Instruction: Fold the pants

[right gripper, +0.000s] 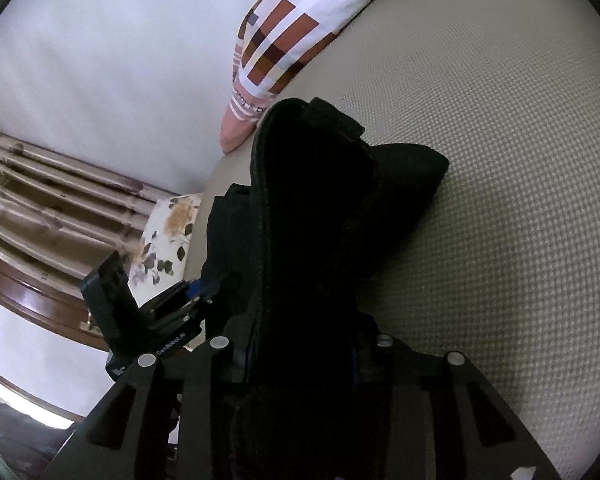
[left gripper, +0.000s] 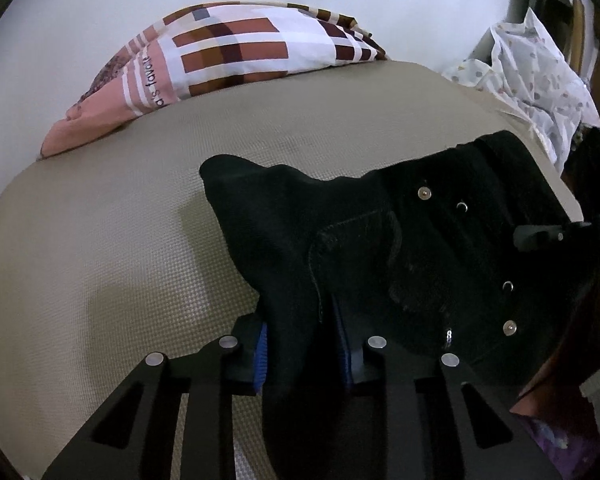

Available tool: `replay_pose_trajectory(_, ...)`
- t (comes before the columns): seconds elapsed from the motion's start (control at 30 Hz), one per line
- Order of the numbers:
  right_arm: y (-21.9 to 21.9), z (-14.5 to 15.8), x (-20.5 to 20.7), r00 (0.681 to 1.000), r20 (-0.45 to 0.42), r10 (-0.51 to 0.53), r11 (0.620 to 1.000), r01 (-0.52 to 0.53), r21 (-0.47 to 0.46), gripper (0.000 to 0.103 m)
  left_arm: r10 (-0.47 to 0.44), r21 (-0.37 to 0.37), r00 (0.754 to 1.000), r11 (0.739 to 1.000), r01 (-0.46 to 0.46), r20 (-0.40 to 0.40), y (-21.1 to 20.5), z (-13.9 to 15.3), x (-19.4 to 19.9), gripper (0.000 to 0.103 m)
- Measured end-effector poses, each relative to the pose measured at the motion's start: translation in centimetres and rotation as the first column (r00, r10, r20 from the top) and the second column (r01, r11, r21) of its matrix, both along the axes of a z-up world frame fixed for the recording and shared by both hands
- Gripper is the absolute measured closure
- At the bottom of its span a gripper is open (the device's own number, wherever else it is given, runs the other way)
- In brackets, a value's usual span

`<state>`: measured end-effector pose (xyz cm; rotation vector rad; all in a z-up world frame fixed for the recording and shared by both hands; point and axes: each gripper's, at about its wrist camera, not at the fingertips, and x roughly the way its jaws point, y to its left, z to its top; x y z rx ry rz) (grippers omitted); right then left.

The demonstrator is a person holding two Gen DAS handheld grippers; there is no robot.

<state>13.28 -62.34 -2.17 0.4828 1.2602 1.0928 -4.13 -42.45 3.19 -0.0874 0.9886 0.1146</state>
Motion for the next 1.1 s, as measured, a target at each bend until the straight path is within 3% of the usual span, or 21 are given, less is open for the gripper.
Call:
replay_pose_trajectory(0.2, 0.6, 0.1, -0.7, 1.000, -0.023, -0.008, 1.000, 0.008, 0.024, 0.072, 0.008, -0.008, 1.000, 1.000, -0.008, 0.005, 0.5, 0.2, -0.8, 0.075)
replay_pose_trajectory(0.37, 1.0, -0.2, -0.5, 1.000, -0.008, 0.000, 0.999, 0.000, -0.038, 0.070, -0.006, -0.033, 1.000, 0.999, 0.006, -0.007, 1.2, -0.4, -0.8, 0.073)
replay_pose_trajectory(0.43, 1.1, -0.4, -0.4, 1.000, -0.014, -0.001, 0.997, 0.000, -0.072, 0.063, -0.009, -0.035, 1.000, 0.999, 0.008, -0.024, 1.4, -0.6, -0.6, 0.068)
replay_pose_trajectory(0.5, 1.1, -0.6, -0.3, 1.000, -0.006, 0.000, 0.995, -0.001, -0.096, 0.041, -0.009, -0.033, 0.999, 0.999, 0.008, -0.037, 1.5, -0.9, -0.7, 0.057)
replay_pose_trajectory(0.53, 1.2, -0.6, -0.4, 1.000, -0.003, 0.001, 0.995, -0.001, -0.098, 0.039, -0.004, -0.039, 0.999, 0.999, 0.003, -0.042, 1.7, -1.1, -0.7, 0.053)
replay_pose_trajectory(0.6, 1.5, -0.5, -0.4, 1.000, 0.002, 0.008, 0.995, -0.008, -0.097, 0.035, -0.011, -0.057, 0.998, 0.998, 0.008, -0.057, 1.9, -1.6, -0.7, 0.035)
replay_pose_trajectory(0.73, 2.2, -0.4, -0.7, 0.999, 0.026, 0.035, 0.992, -0.032, -0.122, 0.038, -0.054, -0.153, 0.996, 0.987, 0.043, -0.065, 2.3, -2.7, -0.4, 0.033)
replay_pose_trajectory(0.8, 2.6, -0.7, -0.8, 0.998, 0.041, 0.052, 0.985, -0.044, -0.164, 0.065, -0.052, -0.183, 0.997, 0.982, 0.041, -0.053, 2.5, -2.9, -0.4, 0.037)
replay_pose_trajectory(0.83, 2.5, -0.9, -0.8, 0.998, 0.031, 0.048, 0.987, -0.043, -0.154, 0.065, -0.042, -0.197, 0.998, 0.980, 0.034, -0.039, 2.6, -2.9, -0.6, 0.040)
replay_pose_trajectory(0.9, 2.2, -1.0, -0.7, 0.999, 0.011, 0.031, 0.992, -0.030, -0.125, 0.068, -0.031, -0.202, 0.999, 0.979, 0.028, -0.013, 2.9, -2.4, -1.0, 0.064)
replay_pose_trajectory(1.0, 1.9, -0.7, -0.9, 1.000, -0.016, 0.006, 0.997, -0.007, -0.071, 0.071, 0.009, -0.263, 1.000, 0.965, -0.009, -0.001, 4.0, -1.9, -1.2, 0.072)
replay_pose_trajectory(1.1, 1.6, -0.4, -1.0, 0.999, -0.043, -0.012, 1.000, 0.011, -0.024, 0.072, -0.005, -0.215, 1.000, 0.977, 0.008, 0.015, 3.4, -1.4, -1.4, 0.074)
